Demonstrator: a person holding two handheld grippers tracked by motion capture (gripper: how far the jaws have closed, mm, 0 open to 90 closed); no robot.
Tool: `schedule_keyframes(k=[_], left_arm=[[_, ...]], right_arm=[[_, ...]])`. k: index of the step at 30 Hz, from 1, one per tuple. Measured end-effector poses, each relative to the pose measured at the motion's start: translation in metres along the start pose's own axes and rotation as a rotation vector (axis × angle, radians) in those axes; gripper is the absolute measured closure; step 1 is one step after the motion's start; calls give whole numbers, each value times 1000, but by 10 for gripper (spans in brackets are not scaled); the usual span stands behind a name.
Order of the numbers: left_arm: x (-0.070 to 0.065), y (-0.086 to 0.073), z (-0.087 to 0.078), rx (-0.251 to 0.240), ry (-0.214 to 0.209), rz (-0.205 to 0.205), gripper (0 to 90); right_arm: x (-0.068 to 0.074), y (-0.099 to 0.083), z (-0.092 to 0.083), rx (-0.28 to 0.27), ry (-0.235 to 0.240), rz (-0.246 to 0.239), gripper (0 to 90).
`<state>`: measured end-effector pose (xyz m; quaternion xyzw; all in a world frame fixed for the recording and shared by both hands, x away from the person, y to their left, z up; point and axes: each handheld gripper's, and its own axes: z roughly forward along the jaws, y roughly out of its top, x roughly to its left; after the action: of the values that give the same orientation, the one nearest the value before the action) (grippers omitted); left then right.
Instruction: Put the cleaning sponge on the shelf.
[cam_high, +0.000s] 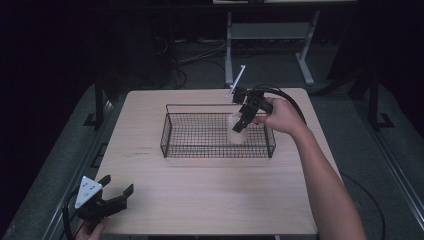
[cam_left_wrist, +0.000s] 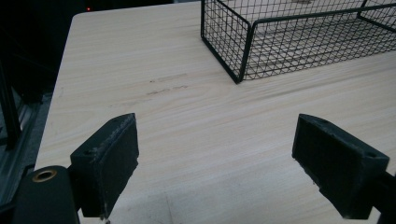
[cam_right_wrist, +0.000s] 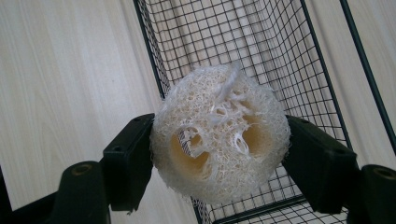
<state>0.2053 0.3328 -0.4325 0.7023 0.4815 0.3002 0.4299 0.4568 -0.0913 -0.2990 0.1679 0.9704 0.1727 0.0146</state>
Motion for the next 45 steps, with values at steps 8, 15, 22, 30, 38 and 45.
schedule_keyframes(k=[8,15,22,30,38,45], left_arm=[[-1,0,1,6,-5,5,138],[1,0,0,0,2,-1,138],[2,0,-1,-1,3,-5,138],[1,0,-1,0,6,2,138],[1,0,-1,-1,12,0,138],[1,0,-1,3,15,1,138]], right_arm=[[-9,-1,5,5,-13,25,277],[-20,-4,14,13,-18,54,276],[-26,-5,26,13,-13,70,274],[-31,-6,42,18,0,85,273],[-36,-10,59,38,27,105,273],[-38,-10,68,47,30,103,273]])
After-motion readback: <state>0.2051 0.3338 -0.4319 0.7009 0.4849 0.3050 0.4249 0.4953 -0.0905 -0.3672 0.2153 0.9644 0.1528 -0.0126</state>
